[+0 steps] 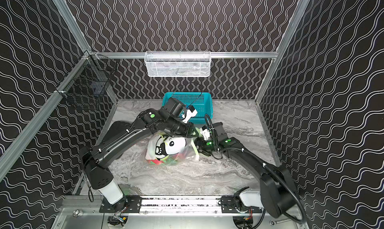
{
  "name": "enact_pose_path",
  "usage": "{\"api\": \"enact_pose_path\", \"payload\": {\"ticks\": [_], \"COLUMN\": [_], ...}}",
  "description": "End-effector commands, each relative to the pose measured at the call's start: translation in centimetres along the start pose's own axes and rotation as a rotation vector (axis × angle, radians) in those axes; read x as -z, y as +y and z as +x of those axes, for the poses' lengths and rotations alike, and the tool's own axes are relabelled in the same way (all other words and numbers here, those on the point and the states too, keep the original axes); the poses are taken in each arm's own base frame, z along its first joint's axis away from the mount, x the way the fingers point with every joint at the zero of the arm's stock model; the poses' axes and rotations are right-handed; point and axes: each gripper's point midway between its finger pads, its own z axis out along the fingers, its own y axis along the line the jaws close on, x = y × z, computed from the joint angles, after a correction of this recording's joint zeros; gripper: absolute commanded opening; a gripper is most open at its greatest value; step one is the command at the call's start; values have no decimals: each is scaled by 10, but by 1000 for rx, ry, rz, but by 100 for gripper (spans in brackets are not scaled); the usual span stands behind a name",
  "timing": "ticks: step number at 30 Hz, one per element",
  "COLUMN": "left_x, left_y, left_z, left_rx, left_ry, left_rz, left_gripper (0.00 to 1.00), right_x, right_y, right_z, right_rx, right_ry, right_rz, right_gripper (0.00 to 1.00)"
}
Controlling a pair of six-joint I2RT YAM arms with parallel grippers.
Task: Open the zip-top bag and take out the dragon fruit
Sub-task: Pick up the dragon fruit from the zipper food storage bag.
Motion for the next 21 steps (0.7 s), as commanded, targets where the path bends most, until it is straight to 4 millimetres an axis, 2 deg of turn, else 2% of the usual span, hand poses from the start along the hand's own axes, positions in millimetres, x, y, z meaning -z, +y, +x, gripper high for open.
{"api": "enact_pose_path", "payload": {"ticks": [1, 3, 4, 6, 8, 11, 13, 17, 21], "left_x": [20, 45, 59, 91, 116, 140, 142, 130, 125], "left_y": [1, 19, 31, 60, 93, 134, 157, 201, 240], "left_z": [-8, -9, -10, -7, 4, 27, 46, 84, 99], "left_rx": [-48, -27, -4, 52, 104, 196, 237, 320, 375], "left_ry": [-65, -104, -129, -181, -203, -215, -189, -142, -129], "left_rz": [-23, -74, -95, -146, -235, -335, -411, -497, -564], "left_gripper": [55, 72, 75, 75, 75, 75, 73, 69, 61], "right_x": [-12, -18, -20, -26, -32, -39, -43, -53, -62], "right_y": [14, 4, 0, -4, -8, -10, -10, -14, -7], "right_z": [0, 5, 6, 10, 14, 18, 22, 31, 29], "right_rx": [3, -20, -23, -26, -35, -27, -26, -24, -6], "right_ry": [24, 40, 44, 61, 83, 114, 135, 183, 184], "right_rz": [-101, -100, -93, -108, -114, -108, -117, -101, -92], "right_gripper": [95, 95, 95, 95, 94, 94, 94, 96, 100]}}
